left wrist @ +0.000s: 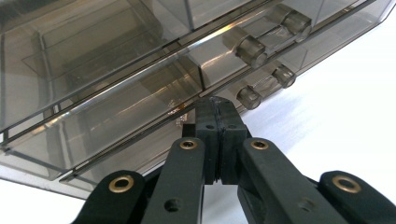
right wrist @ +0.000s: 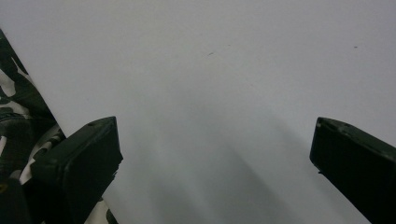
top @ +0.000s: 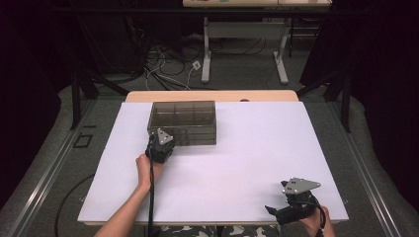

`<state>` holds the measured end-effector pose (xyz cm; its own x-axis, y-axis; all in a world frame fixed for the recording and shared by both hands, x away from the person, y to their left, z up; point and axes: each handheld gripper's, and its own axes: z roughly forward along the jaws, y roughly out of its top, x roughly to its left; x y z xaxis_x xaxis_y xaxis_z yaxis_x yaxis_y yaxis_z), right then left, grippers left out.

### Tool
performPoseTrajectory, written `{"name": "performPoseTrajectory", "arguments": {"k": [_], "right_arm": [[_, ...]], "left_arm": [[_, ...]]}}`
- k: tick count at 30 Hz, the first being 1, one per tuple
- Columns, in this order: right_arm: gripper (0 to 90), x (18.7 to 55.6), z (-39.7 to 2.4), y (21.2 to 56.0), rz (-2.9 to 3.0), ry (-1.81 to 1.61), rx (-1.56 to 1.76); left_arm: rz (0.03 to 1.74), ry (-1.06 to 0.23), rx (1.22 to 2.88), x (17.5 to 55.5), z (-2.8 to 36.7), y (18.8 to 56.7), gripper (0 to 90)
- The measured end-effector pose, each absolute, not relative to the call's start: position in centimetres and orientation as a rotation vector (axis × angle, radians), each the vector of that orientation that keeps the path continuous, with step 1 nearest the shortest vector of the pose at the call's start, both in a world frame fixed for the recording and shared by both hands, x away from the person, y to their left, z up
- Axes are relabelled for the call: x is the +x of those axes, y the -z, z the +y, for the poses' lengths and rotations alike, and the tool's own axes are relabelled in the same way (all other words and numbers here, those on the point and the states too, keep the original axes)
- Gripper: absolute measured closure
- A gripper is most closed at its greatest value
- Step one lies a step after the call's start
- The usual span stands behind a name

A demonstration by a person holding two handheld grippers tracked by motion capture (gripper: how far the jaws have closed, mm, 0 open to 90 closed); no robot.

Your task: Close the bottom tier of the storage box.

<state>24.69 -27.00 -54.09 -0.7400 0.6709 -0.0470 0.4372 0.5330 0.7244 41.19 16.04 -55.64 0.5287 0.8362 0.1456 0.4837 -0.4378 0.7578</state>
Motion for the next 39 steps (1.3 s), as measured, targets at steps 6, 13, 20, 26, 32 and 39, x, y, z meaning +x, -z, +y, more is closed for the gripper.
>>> {"name": "performPoseTrajectory", "arguments": {"k": [6, 13, 20, 26, 32, 39], "right_arm": [[1.1, 24.6, -27.1, 54.0, 2.451, -1.027, 0.925], [1.1, 24.6, -27.2, 54.0, 2.452, -1.025, 0.92], [1.1, 24.6, -27.2, 54.0, 2.445, -1.03, 0.921], [1.1, 24.6, -27.2, 54.0, 2.447, -1.032, 0.922], [1.1, 24.6, -27.2, 54.1, 2.448, -1.029, 0.925], [1.1, 24.6, -27.2, 54.0, 2.448, -1.028, 0.926]], "left_arm": [[1.014, -0.636, 2.13, 41.2, 16.6, 55.3, 77.6], [0.98, -0.553, 2.166, 41.0, 17.3, 55.0, 58.5], [0.973, -0.48, 2.225, 40.6, 17.4, 54.8, 41.4], [0.956, -0.452, 2.233, 40.2, 17.3, 54.5, 25.0], [0.946, -0.452, 2.272, 39.6, 17.0, 54.3, 12.0], [0.944, -0.439, 2.297, 38.8, 16.8, 53.9, 0.0]]}}
